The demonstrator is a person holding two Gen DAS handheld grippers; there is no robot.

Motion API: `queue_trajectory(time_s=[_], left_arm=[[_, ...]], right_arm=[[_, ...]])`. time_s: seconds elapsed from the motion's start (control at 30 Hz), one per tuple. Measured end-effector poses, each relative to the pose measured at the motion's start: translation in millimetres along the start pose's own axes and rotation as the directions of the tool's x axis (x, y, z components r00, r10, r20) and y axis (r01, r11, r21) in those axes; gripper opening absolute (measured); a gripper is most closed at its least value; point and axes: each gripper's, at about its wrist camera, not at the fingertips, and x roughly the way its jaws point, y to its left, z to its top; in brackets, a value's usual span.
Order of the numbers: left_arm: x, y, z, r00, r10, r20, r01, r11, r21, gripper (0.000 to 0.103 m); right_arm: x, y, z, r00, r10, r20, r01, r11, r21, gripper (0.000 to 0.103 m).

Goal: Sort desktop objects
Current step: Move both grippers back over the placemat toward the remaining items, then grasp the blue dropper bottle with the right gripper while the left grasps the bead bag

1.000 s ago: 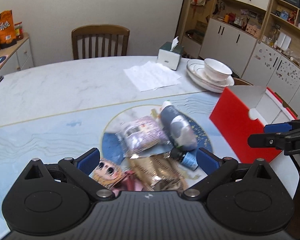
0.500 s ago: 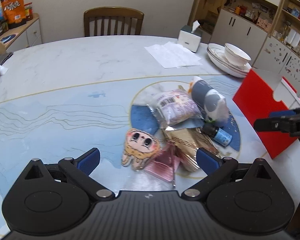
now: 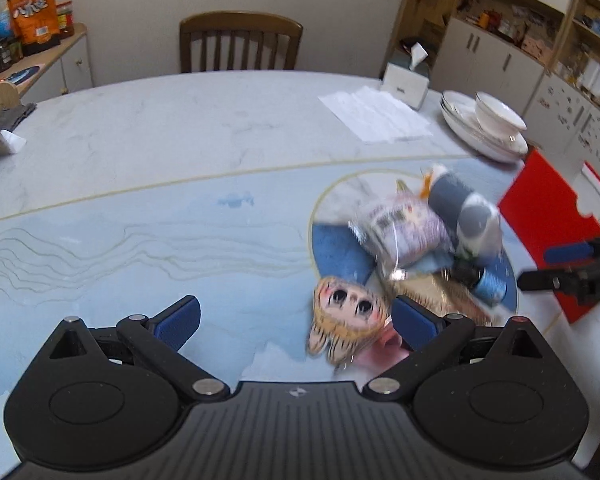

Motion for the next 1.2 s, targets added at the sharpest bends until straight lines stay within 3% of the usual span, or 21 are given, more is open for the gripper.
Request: queue_trajectory(time_s=[0.2,0.33,0.43,0.53,0.6,0.97,1.03,1.13,1.2], left_arm=[[3.2,-6.2,-23.9,0.997,-0.061,-0.046,0.063,0.997,0.041,0.102],[12.6,-16.1,-36.8,0.995,-0.054,-0.083,0.061,0.995,0.078,0.102],[21.2,-20.0,-44.8,0.994,-0.044,-0.104,0.052,0.996,0.076,0.101],[20.6,-25.2,-47.3,0.995,-0.035,-0.095,0.045,0.994,0.104,0.100],[20.2,-26.3,-46.9,0.995,-0.028,-0.091,0.037,0.994,0.106,0.096],[15.1,-33.5,-48.3,0.998,0.003,-0.068,0.007,0.991,0.136,0.055],[14.2,-34.4,-48.7,0.998,0.007,-0.069,0.003,0.990,0.141,0.049],[13.3,-35.3,-49.0,0.997,0.014,-0.073,-0.003,0.990,0.144,0.047],[12.2,-36.5,-49.3,0.997,0.013,-0.079,-0.002,0.990,0.141,0.044]], right_arm=[[19.0,2.0,-0.1,0.999,-0.009,-0.035,0.009,1.000,-0.025,0.089],[32.0,3.9,1.4,0.999,-0.010,-0.053,0.008,0.999,-0.038,0.087],[40.9,5.7,2.9,0.998,-0.010,-0.066,0.007,0.999,-0.044,0.083],[47.4,6.5,3.2,0.996,-0.001,-0.085,-0.003,0.999,-0.042,0.074],[49.6,7.1,3.3,0.996,0.004,-0.092,-0.008,0.999,-0.044,0.068],[50.6,15.0,4.6,0.996,-0.030,-0.083,0.022,0.995,-0.098,0.054],[50.0,16.3,3.8,0.996,-0.040,-0.080,0.031,0.993,-0.110,0.050],[48.5,16.6,3.4,0.996,-0.046,-0.077,0.036,0.992,-0.119,0.033],[47.1,15.1,2.9,0.996,-0.042,-0.081,0.033,0.993,-0.113,0.029]])
